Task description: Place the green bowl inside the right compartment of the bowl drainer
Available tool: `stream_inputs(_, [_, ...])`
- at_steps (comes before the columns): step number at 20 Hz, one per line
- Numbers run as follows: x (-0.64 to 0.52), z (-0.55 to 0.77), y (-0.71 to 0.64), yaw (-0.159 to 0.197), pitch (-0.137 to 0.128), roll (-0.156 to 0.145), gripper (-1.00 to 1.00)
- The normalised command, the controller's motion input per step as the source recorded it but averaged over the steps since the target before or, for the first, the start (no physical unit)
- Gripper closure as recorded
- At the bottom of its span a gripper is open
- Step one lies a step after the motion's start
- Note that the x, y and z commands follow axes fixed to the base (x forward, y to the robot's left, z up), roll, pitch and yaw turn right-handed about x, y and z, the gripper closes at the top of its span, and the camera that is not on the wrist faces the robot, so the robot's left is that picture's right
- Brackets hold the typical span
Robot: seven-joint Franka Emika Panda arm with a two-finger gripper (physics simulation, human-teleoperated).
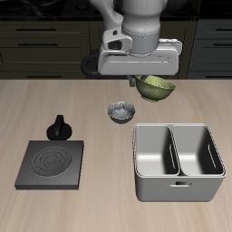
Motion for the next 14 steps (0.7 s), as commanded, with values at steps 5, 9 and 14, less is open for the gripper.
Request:
stream_inputs(5, [0.09,0.04,0.11,-0.007,-0.015,0.040,1.00])
stream_inputs(9, [0.04,-0.02,0.11,0.032,-0.006,0.020,1.00])
stream_inputs(14, [0.07,0.00,-0.07,0.001,-0.005,-0.013,1.00])
